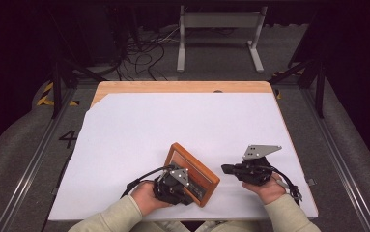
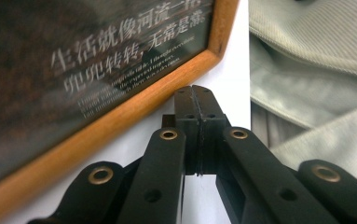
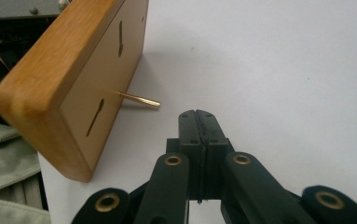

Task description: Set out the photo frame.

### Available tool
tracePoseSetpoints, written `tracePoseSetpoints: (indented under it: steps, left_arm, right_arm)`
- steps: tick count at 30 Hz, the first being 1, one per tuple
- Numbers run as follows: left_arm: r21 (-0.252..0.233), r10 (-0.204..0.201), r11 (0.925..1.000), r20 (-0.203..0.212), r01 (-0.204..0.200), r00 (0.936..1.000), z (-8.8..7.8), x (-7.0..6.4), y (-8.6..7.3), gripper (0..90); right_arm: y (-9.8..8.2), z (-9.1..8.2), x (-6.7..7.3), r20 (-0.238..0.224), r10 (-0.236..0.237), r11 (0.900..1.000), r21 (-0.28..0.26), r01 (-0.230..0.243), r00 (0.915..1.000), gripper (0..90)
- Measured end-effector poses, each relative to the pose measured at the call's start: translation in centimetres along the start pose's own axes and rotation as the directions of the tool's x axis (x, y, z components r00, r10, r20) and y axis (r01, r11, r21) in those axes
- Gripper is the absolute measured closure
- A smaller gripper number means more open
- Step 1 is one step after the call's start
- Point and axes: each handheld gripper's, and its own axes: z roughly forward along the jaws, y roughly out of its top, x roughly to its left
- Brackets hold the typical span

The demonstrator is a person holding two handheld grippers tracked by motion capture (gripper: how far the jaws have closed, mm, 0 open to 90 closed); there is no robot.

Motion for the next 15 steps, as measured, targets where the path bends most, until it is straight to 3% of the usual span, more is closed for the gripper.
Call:
tracePoseSetpoints:
  steps: [5, 8, 15]
  left_arm:
    - [-0.017, 0.010, 0.9998, -0.047, -0.011, 0.9988, 0.5, -0.4, 0.8, 89.7]
    - [-0.055, -0.009, 0.9985, -0.074, 0.005, 0.9972, 0.5, -0.5, 1.3, 89.7]
    - [-0.063, -0.008, 0.9980, -0.070, 0.004, 0.9975, 0.0, -0.8, 1.1, 89.6]
  right_arm:
    - [-0.7, -0.1, 0.6, -0.003, -0.011, 1.000, 0.021, 0.011, 0.9999, 90.0]
    - [-1.3, -0.2, 1.0, -0.005, -0.015, 0.999, 0.040, 0.015, 0.9999, 90.0]
    - [-2.0, -0.2, 1.7, -0.027, -0.027, 0.996, 0.082, 0.029, 0.9993, 90.0]
